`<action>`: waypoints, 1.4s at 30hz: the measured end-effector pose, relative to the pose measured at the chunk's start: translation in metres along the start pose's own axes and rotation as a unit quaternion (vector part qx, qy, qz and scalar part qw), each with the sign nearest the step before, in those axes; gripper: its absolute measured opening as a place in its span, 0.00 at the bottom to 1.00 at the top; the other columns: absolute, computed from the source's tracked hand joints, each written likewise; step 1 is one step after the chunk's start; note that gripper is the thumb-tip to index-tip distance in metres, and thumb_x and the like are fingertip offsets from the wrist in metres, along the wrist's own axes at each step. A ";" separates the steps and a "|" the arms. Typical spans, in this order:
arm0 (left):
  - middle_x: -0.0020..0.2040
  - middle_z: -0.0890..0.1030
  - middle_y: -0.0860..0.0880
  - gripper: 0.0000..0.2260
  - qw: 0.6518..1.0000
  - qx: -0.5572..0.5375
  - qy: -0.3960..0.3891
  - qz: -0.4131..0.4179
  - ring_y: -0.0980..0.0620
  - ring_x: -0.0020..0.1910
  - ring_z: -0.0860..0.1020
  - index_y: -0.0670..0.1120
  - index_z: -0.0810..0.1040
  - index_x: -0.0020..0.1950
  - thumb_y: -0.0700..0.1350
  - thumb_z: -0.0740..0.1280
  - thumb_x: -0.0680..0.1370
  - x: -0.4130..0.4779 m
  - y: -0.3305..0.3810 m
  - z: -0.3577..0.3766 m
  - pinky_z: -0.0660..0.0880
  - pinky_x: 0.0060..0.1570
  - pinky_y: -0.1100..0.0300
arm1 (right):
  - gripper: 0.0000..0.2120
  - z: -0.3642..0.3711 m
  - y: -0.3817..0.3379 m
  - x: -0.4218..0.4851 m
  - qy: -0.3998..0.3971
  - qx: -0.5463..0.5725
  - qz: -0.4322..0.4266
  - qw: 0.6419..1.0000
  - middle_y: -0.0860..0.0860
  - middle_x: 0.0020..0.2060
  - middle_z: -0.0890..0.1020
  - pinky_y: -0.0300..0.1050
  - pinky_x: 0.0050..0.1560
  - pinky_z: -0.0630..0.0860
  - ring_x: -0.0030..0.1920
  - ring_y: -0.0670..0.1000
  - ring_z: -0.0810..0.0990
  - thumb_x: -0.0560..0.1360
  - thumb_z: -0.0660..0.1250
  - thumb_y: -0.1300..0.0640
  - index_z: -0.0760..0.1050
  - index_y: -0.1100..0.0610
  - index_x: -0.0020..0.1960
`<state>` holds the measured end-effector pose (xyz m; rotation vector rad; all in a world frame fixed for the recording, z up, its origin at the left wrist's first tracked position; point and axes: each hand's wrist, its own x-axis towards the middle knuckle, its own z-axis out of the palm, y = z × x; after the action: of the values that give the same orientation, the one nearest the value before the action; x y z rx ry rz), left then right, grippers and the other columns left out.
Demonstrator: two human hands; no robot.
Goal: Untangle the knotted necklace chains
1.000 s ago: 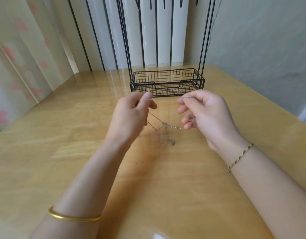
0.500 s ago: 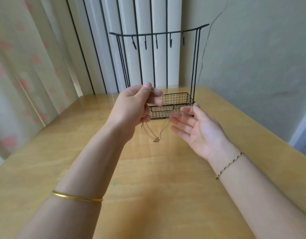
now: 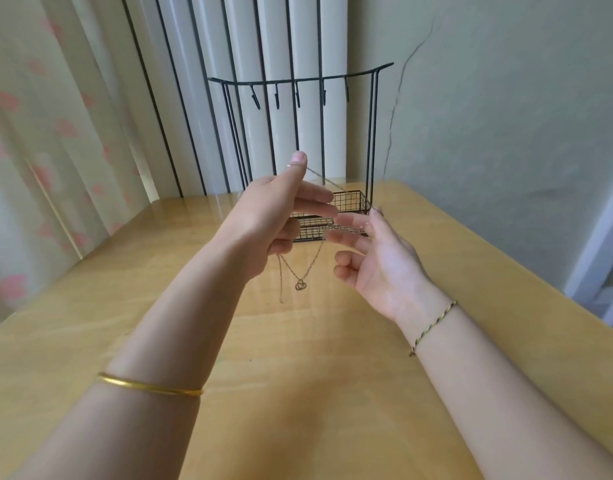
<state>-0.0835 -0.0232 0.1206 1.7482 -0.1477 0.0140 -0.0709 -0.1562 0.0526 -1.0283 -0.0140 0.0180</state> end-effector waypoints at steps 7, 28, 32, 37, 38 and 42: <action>0.45 0.86 0.48 0.28 1.000 -0.008 -0.002 -0.002 0.56 0.20 0.57 0.43 0.82 0.50 0.62 0.51 0.81 -0.003 0.002 -0.002 0.55 0.19 0.67 | 0.24 0.002 0.001 -0.001 -0.037 -0.056 0.006 0.998 0.54 0.30 0.79 0.38 0.25 0.64 0.24 0.49 0.68 0.81 0.49 0.43 0.77 0.57 0.47; 0.36 0.85 0.43 0.34 0.989 0.124 0.078 0.015 0.61 0.16 0.66 0.41 0.84 0.39 0.58 0.45 0.83 0.001 -0.021 -0.010 0.75 0.42 0.53 | 0.17 -0.004 0.002 0.007 0.043 -0.062 -0.087 0.993 0.46 0.23 0.62 0.39 0.24 0.69 0.24 0.46 0.61 0.81 0.58 0.49 0.78 0.59 0.45; 0.33 0.84 0.44 0.34 0.989 0.111 0.100 0.023 0.60 0.16 0.65 0.42 0.83 0.37 0.58 0.46 0.83 0.008 -0.031 -0.011 0.61 0.23 0.63 | 0.17 -0.006 0.005 0.010 0.056 -0.120 -0.090 0.987 0.48 0.27 0.63 0.36 0.20 0.55 0.22 0.43 0.56 0.81 0.58 0.47 0.79 0.57 0.44; 0.35 0.84 0.44 0.29 0.993 -0.010 0.117 -0.009 0.57 0.19 0.60 0.41 0.82 0.41 0.58 0.50 0.83 0.013 -0.037 -0.014 0.57 0.20 0.66 | 0.16 -0.010 0.006 0.009 0.063 -0.166 -0.082 0.981 0.49 0.28 0.68 0.35 0.20 0.54 0.20 0.42 0.58 0.80 0.59 0.48 0.80 0.56 0.44; 0.37 0.85 0.44 0.28 0.992 -0.039 0.115 -0.016 0.56 0.20 0.59 0.41 0.82 0.42 0.58 0.51 0.83 0.014 -0.038 -0.015 0.56 0.20 0.66 | 0.16 -0.010 0.007 0.009 0.063 -0.186 -0.082 0.977 0.50 0.28 0.69 0.34 0.20 0.54 0.20 0.42 0.59 0.80 0.59 0.48 0.80 0.56 0.43; 0.40 0.85 0.44 0.23 0.990 -0.088 0.110 -0.010 0.57 0.20 0.57 0.41 0.81 0.46 0.57 0.55 0.82 0.016 -0.037 -0.018 0.54 0.20 0.66 | 0.19 -0.009 0.012 0.010 0.076 -0.240 -0.082 0.964 0.50 0.28 0.71 0.34 0.20 0.57 0.19 0.42 0.62 0.80 0.57 0.46 0.80 0.56 0.45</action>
<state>-0.0629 -0.0006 0.0894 1.5608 0.0293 0.1728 -0.0613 -0.1578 0.0379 -1.5086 0.0376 -0.2253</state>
